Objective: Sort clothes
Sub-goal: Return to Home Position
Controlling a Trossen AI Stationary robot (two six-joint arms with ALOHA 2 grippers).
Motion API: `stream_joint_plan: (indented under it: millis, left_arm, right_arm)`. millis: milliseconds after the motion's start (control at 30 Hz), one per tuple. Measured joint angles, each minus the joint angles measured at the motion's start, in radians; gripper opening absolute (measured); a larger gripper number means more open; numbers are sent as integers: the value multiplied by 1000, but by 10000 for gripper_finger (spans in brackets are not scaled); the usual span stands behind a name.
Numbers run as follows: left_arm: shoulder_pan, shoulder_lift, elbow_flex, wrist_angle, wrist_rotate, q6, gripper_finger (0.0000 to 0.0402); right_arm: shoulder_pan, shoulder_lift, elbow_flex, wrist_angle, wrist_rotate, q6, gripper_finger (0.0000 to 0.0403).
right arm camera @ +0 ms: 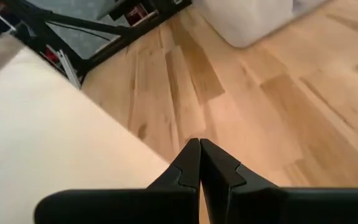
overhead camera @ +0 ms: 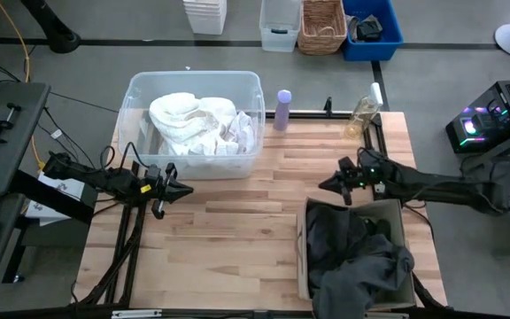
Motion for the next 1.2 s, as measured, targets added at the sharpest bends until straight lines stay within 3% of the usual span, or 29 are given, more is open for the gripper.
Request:
stream_joint_plan:
  millis: [200,467,600,700,900,1000,1200]
  left_arm:
    - [0,0,0,0,0,0,1]
    - [0,0,0,0,0,0,1]
    - [0,1,0,1,0,0,1]
    - [0,3,1,-6,2,1,1]
    - [0,10,1,-19,3,1,1]
    - [0,10,1,-20,3,1,1]
    - [0,10,1,-21,3,1,1]
  right_arm:
    - [0,-241,0,-199,0,78,0]
    - [-1,-537,0,-341,-7,35,0]
    - [-1,-546,1,-383,12,-15,0]
    - [10,-547,0,-416,93,-75,0]
    - [68,-547,-4,-453,466,-87,0]
    - [117,-547,-4,-427,587,-176,0]
    - [158,-547,-4,-423,658,-282,0]
